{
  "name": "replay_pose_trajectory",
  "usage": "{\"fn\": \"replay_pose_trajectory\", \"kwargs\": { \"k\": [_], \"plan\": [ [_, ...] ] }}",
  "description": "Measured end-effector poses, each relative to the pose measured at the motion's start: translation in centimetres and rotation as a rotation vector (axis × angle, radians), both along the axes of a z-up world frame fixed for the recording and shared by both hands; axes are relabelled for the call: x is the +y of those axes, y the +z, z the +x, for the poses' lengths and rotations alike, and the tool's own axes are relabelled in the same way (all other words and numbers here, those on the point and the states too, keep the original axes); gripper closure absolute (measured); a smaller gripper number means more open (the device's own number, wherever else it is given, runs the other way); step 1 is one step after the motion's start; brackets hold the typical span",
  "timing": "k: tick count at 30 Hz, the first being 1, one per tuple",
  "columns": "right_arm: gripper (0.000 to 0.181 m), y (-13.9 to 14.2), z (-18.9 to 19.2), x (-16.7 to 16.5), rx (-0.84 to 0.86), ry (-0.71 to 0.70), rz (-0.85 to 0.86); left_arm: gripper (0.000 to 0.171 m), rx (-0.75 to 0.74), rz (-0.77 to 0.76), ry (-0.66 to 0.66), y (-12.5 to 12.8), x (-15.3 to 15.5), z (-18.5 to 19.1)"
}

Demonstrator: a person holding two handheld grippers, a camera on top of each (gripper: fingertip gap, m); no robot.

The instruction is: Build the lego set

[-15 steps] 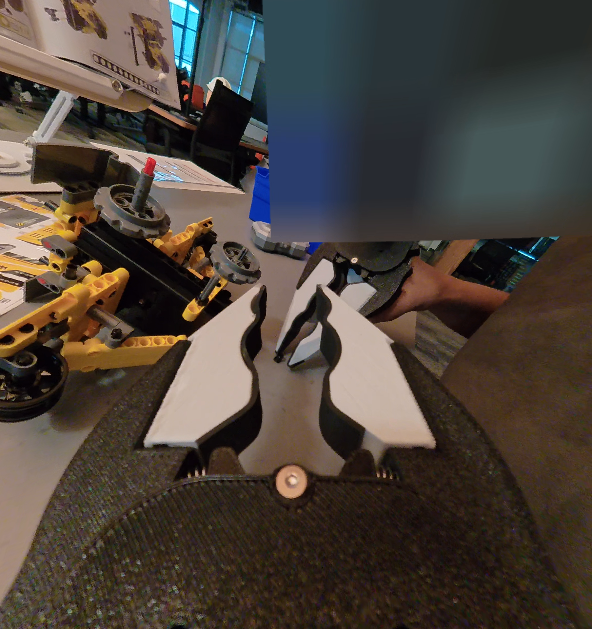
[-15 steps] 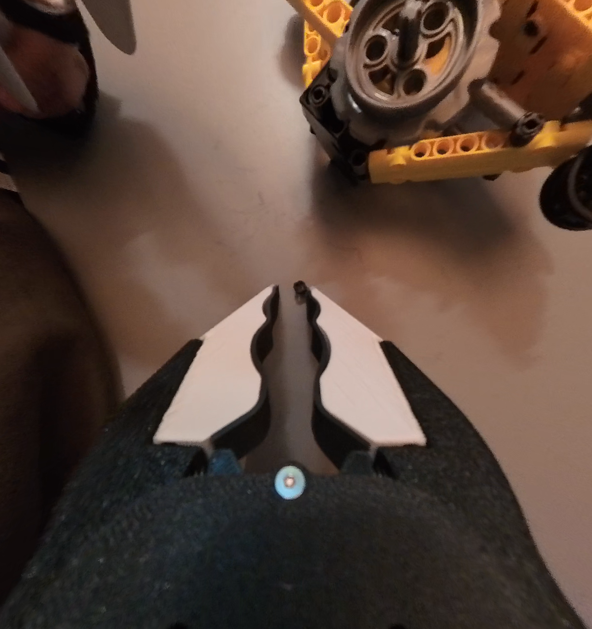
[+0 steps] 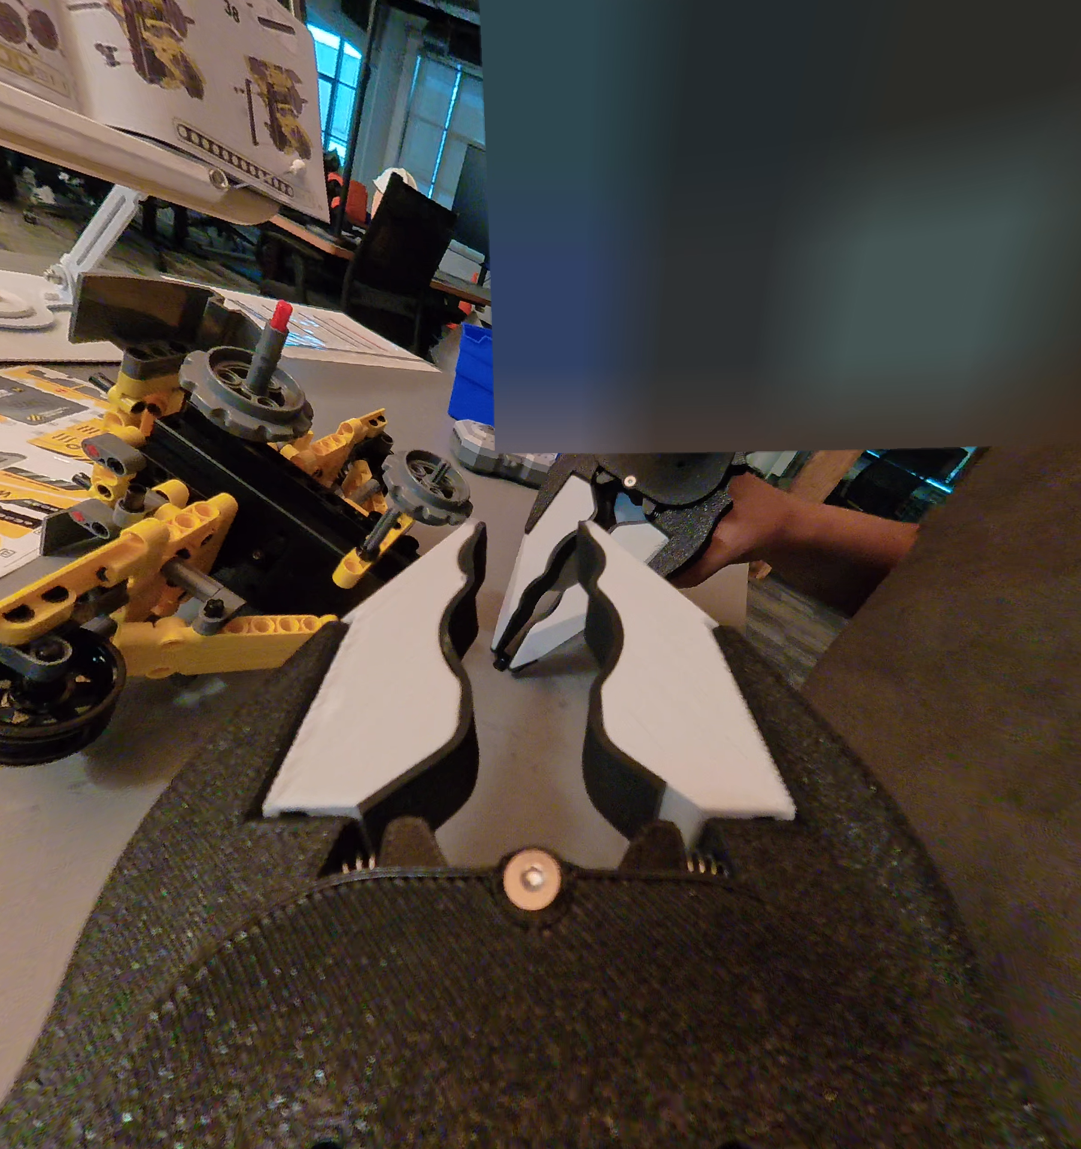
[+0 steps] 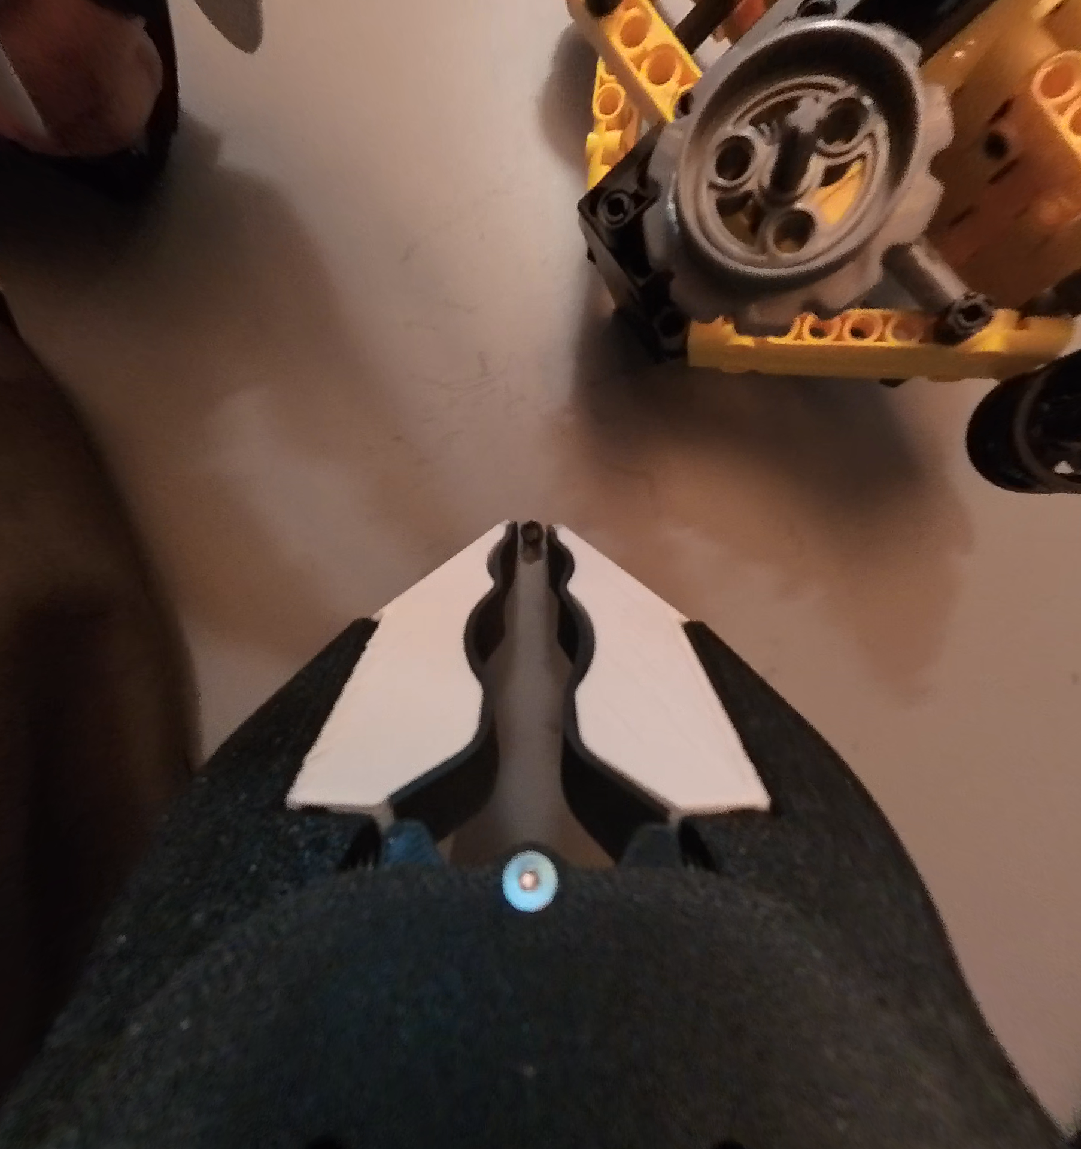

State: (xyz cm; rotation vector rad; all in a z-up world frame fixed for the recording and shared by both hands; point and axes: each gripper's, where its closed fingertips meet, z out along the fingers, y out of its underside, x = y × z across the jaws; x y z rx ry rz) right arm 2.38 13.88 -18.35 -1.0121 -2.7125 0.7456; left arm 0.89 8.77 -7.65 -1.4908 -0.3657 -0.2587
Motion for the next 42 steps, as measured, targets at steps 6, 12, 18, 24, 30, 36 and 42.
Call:
{"fn": "replay_pose_trajectory", "kwargs": {
  "k": [6, 12, 18, 24, 30, 36, 42],
  "plan": [
    [0.175, 0.1, -0.1, -0.1, 0.014, 0.002, 0.009, 0.145, -0.009, 0.011, -0.005, 0.1, -0.1, 0.0],
    [0.175, 5.2, -1.8, 0.0, 0.191, 0.015, -0.035, 0.144, -0.001, -0.016, 0.027, -0.1, 0.3, -0.7],
    [0.175, 10.7, -4.4, -0.6, 0.279, 0.083, -0.127, 0.138, 0.071, -0.013, 0.106, 1.4, 1.1, -2.6],
    [0.175, 9.8, -5.7, -1.2, 0.308, 0.228, 0.064, 0.126, 0.070, -0.119, 0.134, 0.2, 2.5, -4.0],
    [0.175, 9.6, -5.8, -1.3, 0.265, 0.277, 0.120, 0.124, 0.116, -0.200, 0.131, -0.8, 3.3, -4.4],
    [0.175, 9.4, -5.8, -1.2, 0.260, 0.308, 0.138, 0.121, 0.134, -0.264, 0.104, -2.2, 4.2, -4.2],
    [0.175, 9.4, -5.7, -1.1, 0.285, 0.336, 0.115, 0.128, 0.186, -0.324, 0.117, -3.0, 4.6, -4.4]
  ]
}}
